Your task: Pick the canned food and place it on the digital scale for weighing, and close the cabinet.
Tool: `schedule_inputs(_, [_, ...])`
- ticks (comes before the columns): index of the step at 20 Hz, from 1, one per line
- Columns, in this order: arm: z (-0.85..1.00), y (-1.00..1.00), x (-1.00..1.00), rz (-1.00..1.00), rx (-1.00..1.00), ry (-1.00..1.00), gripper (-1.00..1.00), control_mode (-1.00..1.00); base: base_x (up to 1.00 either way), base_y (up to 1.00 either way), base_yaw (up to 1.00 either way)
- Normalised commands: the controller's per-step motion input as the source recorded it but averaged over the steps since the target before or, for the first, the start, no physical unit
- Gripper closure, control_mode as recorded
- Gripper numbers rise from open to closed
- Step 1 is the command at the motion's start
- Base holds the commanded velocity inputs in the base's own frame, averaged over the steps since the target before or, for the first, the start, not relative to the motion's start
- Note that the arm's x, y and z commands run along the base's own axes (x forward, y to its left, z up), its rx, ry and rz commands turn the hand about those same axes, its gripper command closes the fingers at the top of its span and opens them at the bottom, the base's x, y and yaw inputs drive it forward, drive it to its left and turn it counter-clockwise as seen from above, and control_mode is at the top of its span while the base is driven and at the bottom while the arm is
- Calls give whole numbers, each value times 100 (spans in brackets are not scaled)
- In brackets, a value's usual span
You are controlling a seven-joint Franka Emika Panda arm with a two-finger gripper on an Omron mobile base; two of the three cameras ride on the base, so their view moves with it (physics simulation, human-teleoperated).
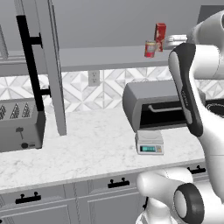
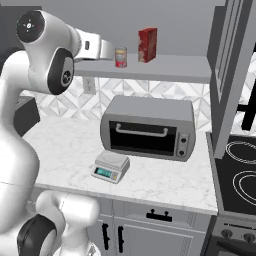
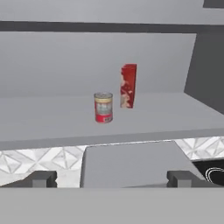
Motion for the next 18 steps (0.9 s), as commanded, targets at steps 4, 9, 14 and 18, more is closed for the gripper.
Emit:
schedule_inputs(4, [-19, 0, 50, 0, 3, -3, -100, -100, 0, 0, 0])
schedule_inputs(9, [-9, 0, 52, 0, 0, 0, -100, -100, 0, 0, 0])
schedule_inputs(14, [0, 0, 45, 0, 0, 0, -100, -100, 0, 0, 0])
schedule_inputs(18, [-6, 0, 25, 0, 0, 0, -100, -100, 0, 0, 0])
